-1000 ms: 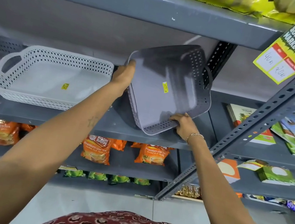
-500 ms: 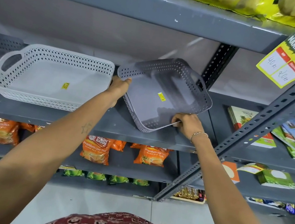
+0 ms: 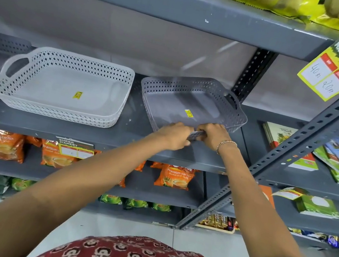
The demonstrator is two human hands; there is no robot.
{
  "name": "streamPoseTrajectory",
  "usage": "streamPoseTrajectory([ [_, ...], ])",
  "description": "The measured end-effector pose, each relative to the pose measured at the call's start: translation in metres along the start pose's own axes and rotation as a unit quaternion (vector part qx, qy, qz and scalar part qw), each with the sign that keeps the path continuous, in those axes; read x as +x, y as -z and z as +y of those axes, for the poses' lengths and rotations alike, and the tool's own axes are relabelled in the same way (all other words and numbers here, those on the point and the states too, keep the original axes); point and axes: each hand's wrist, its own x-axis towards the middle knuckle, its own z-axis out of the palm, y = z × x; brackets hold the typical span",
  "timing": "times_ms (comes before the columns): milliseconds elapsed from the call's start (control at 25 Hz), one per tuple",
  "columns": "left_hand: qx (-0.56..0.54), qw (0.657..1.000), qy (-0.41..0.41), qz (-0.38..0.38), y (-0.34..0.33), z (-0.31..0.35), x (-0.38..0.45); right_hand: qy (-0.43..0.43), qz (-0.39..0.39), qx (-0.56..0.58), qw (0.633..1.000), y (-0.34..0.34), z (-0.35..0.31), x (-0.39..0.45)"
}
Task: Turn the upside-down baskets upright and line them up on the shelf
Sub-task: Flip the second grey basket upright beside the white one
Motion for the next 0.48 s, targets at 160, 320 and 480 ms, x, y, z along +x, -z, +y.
streamPoseTrajectory([
  [160,0.024,1.000,0.008,0.005,0.019,-0.027,-0.004,-0.006,0.001,0.028,1.000,-0.004,-0.017,-0.006],
  [320,0.035,0.999,0.011,-0.028,0.036,-0.068,-0.018,0.019,0.012,0.017,1.000,-0.021,-0.053,-0.004],
  [480,0.006,1.000,-0.004,-0.024,0.035,-0.085,-0.026,0.003,0.014,0.010,1.000,-0.023,-0.067,-0.002],
])
